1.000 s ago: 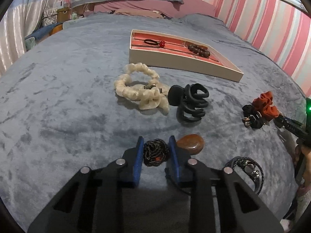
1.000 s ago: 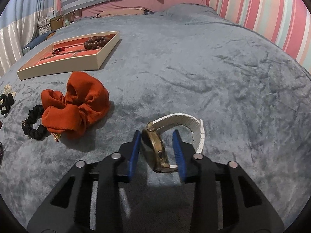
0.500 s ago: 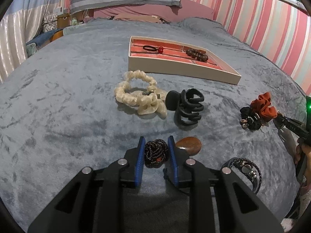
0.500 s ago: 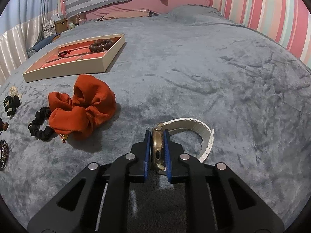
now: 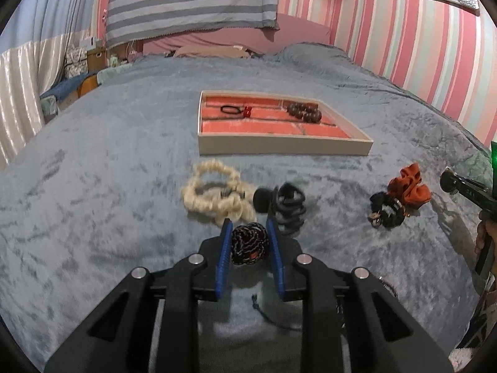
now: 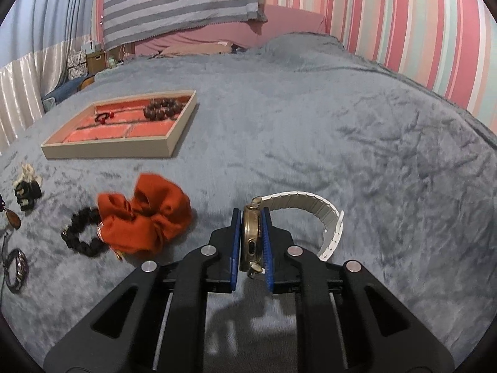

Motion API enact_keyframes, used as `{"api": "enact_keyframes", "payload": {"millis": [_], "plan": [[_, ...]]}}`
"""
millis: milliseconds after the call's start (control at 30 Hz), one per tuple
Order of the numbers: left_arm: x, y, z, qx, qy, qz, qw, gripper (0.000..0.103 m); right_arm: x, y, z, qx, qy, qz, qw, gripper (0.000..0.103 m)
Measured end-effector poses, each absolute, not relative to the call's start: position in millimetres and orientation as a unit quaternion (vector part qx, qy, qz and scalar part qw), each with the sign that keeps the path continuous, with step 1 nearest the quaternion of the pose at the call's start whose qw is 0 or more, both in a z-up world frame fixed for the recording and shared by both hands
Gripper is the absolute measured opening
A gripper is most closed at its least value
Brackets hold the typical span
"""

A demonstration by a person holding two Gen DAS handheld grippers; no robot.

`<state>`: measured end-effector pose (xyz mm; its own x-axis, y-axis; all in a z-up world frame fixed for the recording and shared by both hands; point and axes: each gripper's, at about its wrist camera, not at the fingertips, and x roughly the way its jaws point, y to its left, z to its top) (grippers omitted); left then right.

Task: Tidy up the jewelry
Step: 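Carry pendant and watch into the tray and open both tools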

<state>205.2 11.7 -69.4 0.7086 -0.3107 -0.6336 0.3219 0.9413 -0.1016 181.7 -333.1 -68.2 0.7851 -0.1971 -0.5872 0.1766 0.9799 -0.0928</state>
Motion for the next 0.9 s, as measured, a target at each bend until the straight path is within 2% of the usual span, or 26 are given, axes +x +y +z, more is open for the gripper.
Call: {"api": "enact_keyframes", "payload": {"millis": [333, 567, 900], "plan": [[236.9, 4.1, -24.5, 0.022, 0.303, -0.183, 0.935, 0.024, 224.3, -313.2, -30.3, -0.012, 0.294, -0.084, 0.952, 0.013], [291.8, -9.5, 7.3, 0.019, 0.284, -0.178, 0.942, 0.024, 274.5, -283.5, -0.9, -0.01, 0.279, -0.06, 0.959, 0.013], [385.3, -44.6, 6.0, 0.023, 0.303, -0.155, 0.94, 0.024, 373.1, -227.3, 3.7, -0.016, 0.293, -0.03, 0.956, 0.013]]}}
